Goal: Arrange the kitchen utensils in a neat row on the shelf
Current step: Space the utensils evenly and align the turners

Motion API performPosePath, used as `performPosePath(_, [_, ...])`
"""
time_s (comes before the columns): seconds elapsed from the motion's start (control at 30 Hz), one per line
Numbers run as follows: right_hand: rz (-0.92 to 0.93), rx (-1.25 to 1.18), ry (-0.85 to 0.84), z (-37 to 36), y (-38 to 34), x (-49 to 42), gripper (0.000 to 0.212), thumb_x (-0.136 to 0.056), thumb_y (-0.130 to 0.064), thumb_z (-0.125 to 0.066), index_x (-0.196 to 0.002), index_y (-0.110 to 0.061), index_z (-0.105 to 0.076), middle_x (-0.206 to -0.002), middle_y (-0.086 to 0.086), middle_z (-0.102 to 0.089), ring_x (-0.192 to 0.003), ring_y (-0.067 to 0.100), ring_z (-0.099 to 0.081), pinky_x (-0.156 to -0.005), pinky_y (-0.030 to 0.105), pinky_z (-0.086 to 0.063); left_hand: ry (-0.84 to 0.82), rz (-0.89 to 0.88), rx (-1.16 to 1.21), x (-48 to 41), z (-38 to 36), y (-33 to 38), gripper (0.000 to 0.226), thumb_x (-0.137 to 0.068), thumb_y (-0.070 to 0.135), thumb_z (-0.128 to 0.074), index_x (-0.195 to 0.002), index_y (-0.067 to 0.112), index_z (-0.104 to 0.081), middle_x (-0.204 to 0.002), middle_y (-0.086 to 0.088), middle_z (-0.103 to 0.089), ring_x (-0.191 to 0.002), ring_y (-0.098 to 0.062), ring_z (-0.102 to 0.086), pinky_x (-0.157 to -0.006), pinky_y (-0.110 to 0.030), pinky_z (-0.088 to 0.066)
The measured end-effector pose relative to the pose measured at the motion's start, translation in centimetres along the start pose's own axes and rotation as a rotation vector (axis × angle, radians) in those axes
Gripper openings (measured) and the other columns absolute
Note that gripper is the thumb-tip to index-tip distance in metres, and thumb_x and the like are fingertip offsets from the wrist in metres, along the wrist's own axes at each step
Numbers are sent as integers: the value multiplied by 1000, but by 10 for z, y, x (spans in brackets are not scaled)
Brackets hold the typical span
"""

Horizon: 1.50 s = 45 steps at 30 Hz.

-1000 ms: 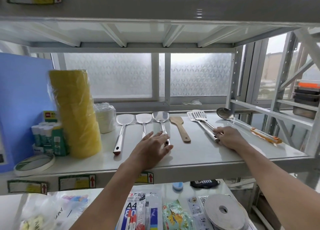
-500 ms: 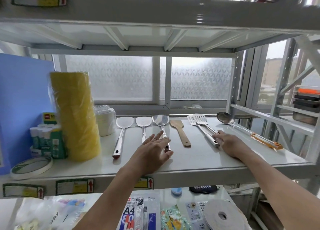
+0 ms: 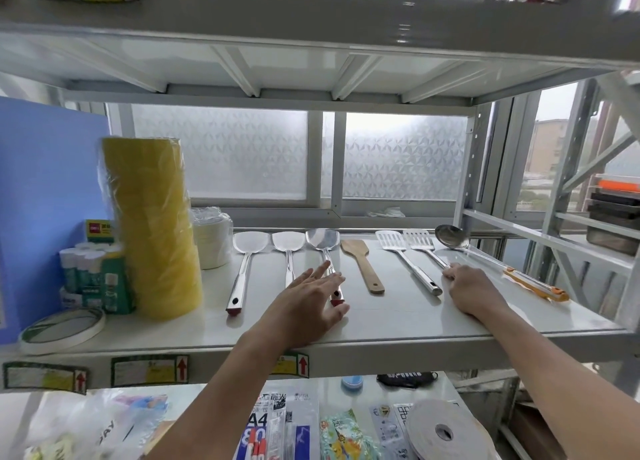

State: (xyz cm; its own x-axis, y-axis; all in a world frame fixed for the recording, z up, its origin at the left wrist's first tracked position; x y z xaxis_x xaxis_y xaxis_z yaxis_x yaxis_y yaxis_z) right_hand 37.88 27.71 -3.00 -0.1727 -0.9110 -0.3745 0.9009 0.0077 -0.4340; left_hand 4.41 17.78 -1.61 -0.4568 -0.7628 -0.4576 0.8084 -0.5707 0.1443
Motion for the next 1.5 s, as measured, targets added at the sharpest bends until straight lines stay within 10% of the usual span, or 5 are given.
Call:
performPosePath(0.63, [19,-6,-20,6,-5,10,27,-91,-14,-43,-66,-22,-52,-102,18,-69,-84,29,-53,-76,32,-39,39,3,-5,1,3,2,60,-101,45,-46,-153,18,-37,-161,4,-34,-153,-4,-8,-124,-23,-8])
performPosePath(0.77, [-2,-22,9,10,-11,13,30,-95,-20,-47,-112,-11,-69,-120,16,-68,-111,36,-60,-90,38,-46,40,6,-2,1,3,1,60,-100,45,-46,-153,18,-38,-161,4,-35,-153,-5,-9,-124,-25,-11])
performPosePath(1.5, [269,91,-329,4,-43,31,54,-98,-48,-41,-150,-32,-40,-154,-3,-46,-141,21,-43,-117,38,-31,58,14,-18,2,5,3,64,-99,46,-46,-155,17,-34,-166,5,-20,-154,-3,0,-122,-23,-6])
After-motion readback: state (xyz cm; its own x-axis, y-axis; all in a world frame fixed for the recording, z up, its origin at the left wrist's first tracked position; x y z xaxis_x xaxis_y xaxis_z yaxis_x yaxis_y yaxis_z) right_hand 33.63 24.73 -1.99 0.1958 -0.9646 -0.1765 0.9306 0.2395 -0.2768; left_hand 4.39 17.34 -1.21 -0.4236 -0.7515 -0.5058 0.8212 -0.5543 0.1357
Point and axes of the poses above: each hand's wrist, its own x-axis away from the middle knuckle, its own z-axis out of the back of the hand, y = z × x, the point moved 4 cm from there along -x, towards the middle knuckle
